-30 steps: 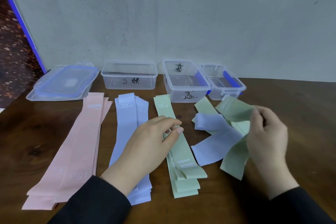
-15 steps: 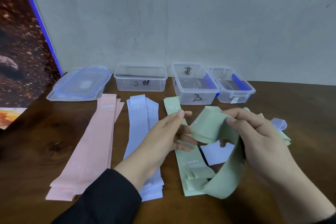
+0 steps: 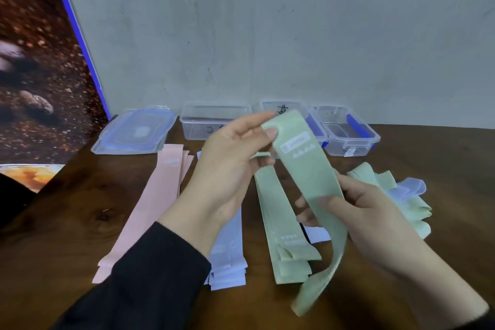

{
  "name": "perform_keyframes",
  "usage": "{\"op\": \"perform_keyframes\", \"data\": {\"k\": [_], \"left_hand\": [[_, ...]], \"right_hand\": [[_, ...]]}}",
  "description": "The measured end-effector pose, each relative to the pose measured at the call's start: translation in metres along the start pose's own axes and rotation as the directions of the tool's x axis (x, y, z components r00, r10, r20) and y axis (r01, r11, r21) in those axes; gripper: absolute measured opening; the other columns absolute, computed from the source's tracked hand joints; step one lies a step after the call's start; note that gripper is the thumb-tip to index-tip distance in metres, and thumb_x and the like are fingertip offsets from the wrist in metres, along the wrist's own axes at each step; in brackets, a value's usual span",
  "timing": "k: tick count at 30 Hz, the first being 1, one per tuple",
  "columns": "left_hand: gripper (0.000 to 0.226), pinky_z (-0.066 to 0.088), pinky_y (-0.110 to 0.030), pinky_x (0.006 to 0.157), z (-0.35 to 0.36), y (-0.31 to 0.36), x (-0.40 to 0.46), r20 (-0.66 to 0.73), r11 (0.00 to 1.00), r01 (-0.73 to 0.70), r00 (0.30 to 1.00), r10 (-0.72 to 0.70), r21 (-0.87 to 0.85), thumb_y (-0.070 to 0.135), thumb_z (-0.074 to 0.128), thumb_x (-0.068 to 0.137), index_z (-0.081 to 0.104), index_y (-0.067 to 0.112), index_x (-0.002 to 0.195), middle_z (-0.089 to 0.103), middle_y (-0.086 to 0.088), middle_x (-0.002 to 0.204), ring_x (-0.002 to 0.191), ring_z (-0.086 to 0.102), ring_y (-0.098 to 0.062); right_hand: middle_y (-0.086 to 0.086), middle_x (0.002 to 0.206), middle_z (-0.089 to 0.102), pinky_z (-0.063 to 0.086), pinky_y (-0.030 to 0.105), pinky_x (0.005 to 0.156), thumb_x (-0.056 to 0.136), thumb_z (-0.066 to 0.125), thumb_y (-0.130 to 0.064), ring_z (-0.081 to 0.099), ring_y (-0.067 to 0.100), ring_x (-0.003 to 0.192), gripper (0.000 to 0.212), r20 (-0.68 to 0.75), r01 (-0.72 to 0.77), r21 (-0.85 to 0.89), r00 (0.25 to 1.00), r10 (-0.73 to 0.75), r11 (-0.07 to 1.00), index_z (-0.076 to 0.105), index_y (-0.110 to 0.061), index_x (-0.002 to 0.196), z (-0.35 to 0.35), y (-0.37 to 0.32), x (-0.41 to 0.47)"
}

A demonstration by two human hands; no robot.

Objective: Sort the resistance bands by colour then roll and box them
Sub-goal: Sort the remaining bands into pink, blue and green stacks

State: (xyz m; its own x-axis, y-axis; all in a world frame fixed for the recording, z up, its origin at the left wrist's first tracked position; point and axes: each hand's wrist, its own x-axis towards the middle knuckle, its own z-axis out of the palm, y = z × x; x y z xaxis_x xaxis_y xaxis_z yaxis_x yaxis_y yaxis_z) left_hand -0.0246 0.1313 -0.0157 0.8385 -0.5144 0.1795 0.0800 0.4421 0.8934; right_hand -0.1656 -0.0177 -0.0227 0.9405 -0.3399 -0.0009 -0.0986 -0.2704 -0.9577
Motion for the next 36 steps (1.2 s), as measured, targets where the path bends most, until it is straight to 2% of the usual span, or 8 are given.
{"op": "perform_keyframes", "data": {"k": [5, 9, 14, 19, 23, 25, 29, 36], "left_hand": [[0.018, 0.05, -0.034, 0.072, 0.028, 0.05, 0.017, 0.013, 0.985, -0.144, 0.99, 0.144, 0.096, 0.004, 0.063, 0.094, 0.07, 0.012, 0.108, 0.069, -0.008, 0.093, 0.081, 0.061, -0.021], [0.019, 0.049, -0.029, 0.065, 0.028, 0.061, 0.043, -0.019, 0.894, -0.219, 0.969, 0.245, 0.39, 0.004, 0.064, 0.094, 0.071, 0.018, 0.105, 0.064, -0.005, 0.086, 0.075, 0.062, -0.014], [0.02, 0.043, -0.026, 0.061, 0.008, 0.027, 0.084, -0.101, 0.813, -0.094, 0.977, 0.185, 0.575, 0.002, 0.06, 0.096, 0.069, 0.019, 0.104, 0.054, -0.009, 0.084, 0.076, 0.055, -0.017], [0.025, 0.044, -0.012, 0.053, -0.014, -0.023, 0.118, -0.168, 0.715, 0.075, 0.984, 0.06, 0.695, 0.003, 0.058, 0.096, 0.068, 0.016, 0.115, 0.061, -0.007, 0.092, 0.082, 0.055, -0.019], [0.047, 0.053, -0.03, 0.089, -0.033, -0.061, 0.115, -0.127, 0.26, 0.142, 0.989, -0.072, 0.955, 0.018, 0.061, 0.098, 0.051, 0.018, 0.144, 0.058, -0.006, 0.139, 0.115, 0.061, -0.03], [0.037, 0.052, -0.037, 0.089, -0.029, -0.076, 0.098, -0.067, 0.137, 0.076, 0.995, -0.071, 0.988, 0.023, 0.058, 0.099, 0.059, 0.023, 0.136, 0.06, -0.005, 0.136, 0.112, 0.062, -0.033], [0.026, 0.045, -0.035, 0.101, -0.019, -0.105, 0.048, 0.077, 0.109, -0.062, 0.988, -0.133, 0.992, 0.031, 0.056, 0.099, 0.07, 0.025, 0.12, 0.06, 0.002, 0.128, 0.119, 0.055, -0.019], [0.034, 0.035, -0.035, 0.113, -0.015, -0.112, 0.014, 0.183, 0.125, -0.174, 0.981, -0.062, 0.977, 0.038, 0.053, 0.101, 0.063, 0.029, 0.132, 0.054, 0.01, 0.142, 0.132, 0.045, -0.012]], "right_hand": [[0.007, 0.096, 0.078, 0.062, 0.034, 0.079, 0.102, 0.049, -0.001, 0.076, 0.025, 0.089, 0.029, 0.048, -0.061, 0.132, 0.997, 0.056, 0.989, 0.072, -0.018, 0.109, 0.003, -0.002, -0.011], [0.001, 0.101, 0.078, 0.061, 0.034, 0.078, 0.102, 0.054, -0.009, 0.076, 0.023, 0.092, 0.024, 0.035, -0.082, 0.209, 0.996, 0.076, 0.974, 0.075, -0.02, 0.105, 0.007, 0.012, -0.022], [-0.003, 0.08, 0.068, 0.054, 0.025, 0.072, 0.094, 0.071, -0.023, 0.069, 0.015, 0.079, 0.025, -0.052, -0.06, 0.06, 0.997, 0.063, 0.996, 0.069, -0.034, 0.116, 0.02, 0.042, -0.019], [-0.011, 0.088, 0.067, 0.049, 0.01, 0.07, 0.096, 0.069, -0.03, 0.065, 0.0, 0.089, 0.037, -0.091, -0.001, -0.083, 0.996, -0.007, 0.997, 0.054, -0.049, 0.123, 0.03, 0.066, -0.001], [-0.021, 0.097, 0.06, 0.045, 0.019, 0.083, 0.093, 0.072, -0.031, 0.056, 0.008, 0.094, 0.018, -0.071, 0.138, -0.601, 0.972, -0.225, 0.787, 0.071, -0.037, 0.11, 0.035, 0.106, 0.013], [-0.015, 0.103, 0.065, 0.05, 0.033, 0.083, 0.086, 0.081, -0.028, 0.06, 0.011, 0.096, 0.02, -0.076, 0.156, -0.653, 0.96, -0.27, 0.741, 0.079, -0.027, 0.105, 0.038, 0.124, 0.016], [-0.017, 0.102, 0.062, 0.053, 0.037, 0.082, 0.087, 0.078, -0.026, 0.058, 0.007, 0.095, 0.011, -0.139, 0.225, -0.612, 0.913, -0.383, 0.758, 0.077, -0.028, 0.098, 0.037, 0.128, 0.012], [-0.017, 0.115, 0.059, 0.037, 0.035, 0.095, 0.087, 0.072, -0.044, 0.053, 0.01, 0.112, 0.028, -0.143, 0.185, -0.728, 0.9, -0.411, 0.66, 0.072, -0.031, 0.112, -0.014, 0.137, 0.015]]}}
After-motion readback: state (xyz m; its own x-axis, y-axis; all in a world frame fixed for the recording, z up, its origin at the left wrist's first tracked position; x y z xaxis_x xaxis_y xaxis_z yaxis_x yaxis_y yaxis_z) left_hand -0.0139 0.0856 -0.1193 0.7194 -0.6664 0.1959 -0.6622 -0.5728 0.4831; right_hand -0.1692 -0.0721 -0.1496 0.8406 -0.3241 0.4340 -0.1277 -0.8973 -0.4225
